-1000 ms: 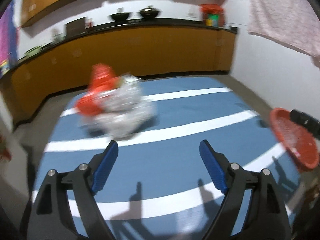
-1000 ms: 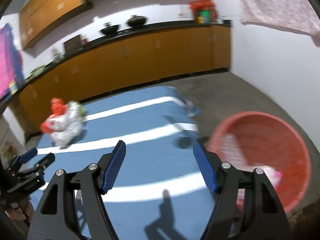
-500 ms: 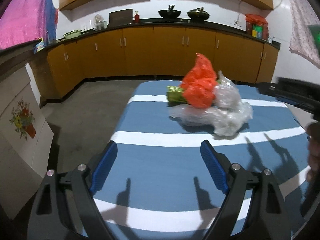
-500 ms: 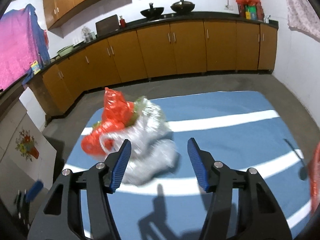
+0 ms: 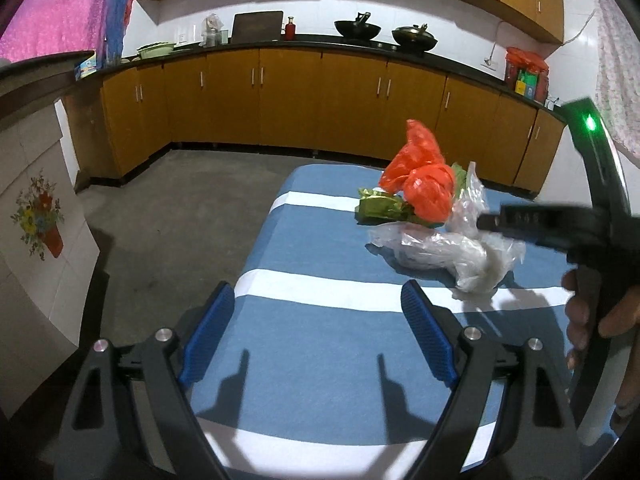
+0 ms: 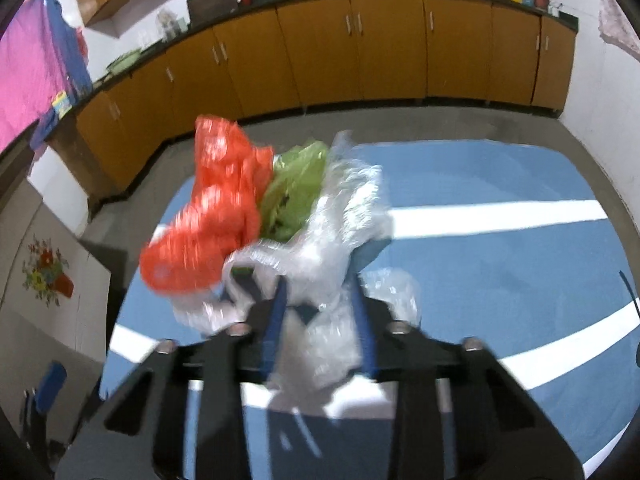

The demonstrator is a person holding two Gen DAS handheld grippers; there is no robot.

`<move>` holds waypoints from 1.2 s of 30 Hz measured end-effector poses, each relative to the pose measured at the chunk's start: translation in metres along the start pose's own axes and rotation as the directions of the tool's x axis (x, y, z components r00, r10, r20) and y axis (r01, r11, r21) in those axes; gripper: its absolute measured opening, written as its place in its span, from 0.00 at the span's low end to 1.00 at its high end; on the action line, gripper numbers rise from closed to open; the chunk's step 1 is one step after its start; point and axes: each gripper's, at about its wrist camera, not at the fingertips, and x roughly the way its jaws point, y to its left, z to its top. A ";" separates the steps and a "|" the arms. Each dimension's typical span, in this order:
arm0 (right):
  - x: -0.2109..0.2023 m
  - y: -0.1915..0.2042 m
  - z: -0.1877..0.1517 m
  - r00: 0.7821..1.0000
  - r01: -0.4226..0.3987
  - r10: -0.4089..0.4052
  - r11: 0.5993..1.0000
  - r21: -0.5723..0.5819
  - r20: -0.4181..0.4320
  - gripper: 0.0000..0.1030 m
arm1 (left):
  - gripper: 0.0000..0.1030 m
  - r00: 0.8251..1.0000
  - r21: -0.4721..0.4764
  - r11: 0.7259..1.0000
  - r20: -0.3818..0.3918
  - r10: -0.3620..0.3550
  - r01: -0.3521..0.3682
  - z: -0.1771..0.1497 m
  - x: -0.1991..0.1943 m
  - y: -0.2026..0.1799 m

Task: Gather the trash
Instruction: 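Close the right tool on a small clear bag and lift it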

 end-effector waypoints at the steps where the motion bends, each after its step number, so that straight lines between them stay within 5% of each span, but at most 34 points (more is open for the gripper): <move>1: -0.003 -0.002 -0.003 1.000 0.004 -0.004 1.000 -0.007 0.001 0.09 | 0.81 1.000 -0.001 1.000 0.000 -0.005 0.005 0.000 0.000 -0.002; 5: -0.012 -0.009 -0.008 1.000 0.000 0.000 1.000 -0.009 0.018 0.01 | 0.81 1.000 -0.001 1.000 0.000 -0.018 0.018 0.001 0.001 -0.008; 15: -0.035 -0.027 -0.011 0.996 -0.028 0.029 1.000 -0.010 0.085 0.01 | 0.81 1.000 0.002 1.000 0.002 -0.027 0.027 0.002 0.001 -0.021; 16: -0.035 -0.028 -0.010 0.996 -0.041 0.041 0.999 -0.003 0.083 0.05 | 0.81 1.000 0.002 1.000 0.001 -0.027 0.027 0.002 0.001 -0.021; 19: -0.034 -0.031 -0.012 0.996 -0.051 0.050 0.999 0.017 0.076 0.49 | 0.81 1.000 0.004 1.000 0.002 -0.026 0.026 0.002 0.002 -0.021; 27: 0.006 -0.027 -0.008 0.999 -0.037 0.039 0.990 0.138 -0.006 0.56 | 0.81 1.000 -0.007 1.000 0.005 -0.006 0.006 0.001 0.000 -0.010; 30: 0.014 -0.027 -0.013 0.998 -0.050 0.053 0.989 0.138 -0.020 0.41 | 0.81 1.000 -0.011 1.000 0.000 -0.002 0.002 0.000 0.000 -0.006; 32: 0.014 -0.026 -0.016 0.998 -0.053 0.057 0.993 0.102 -0.032 0.13 | 0.81 1.000 -0.010 1.000 0.002 0.000 0.000 0.000 0.000 -0.005; 36: 0.007 -0.024 -0.022 0.999 -0.030 0.031 0.999 0.043 -0.022 0.06 | 0.81 1.000 -0.019 1.000 -0.002 -0.008 0.008 0.001 0.002 -0.004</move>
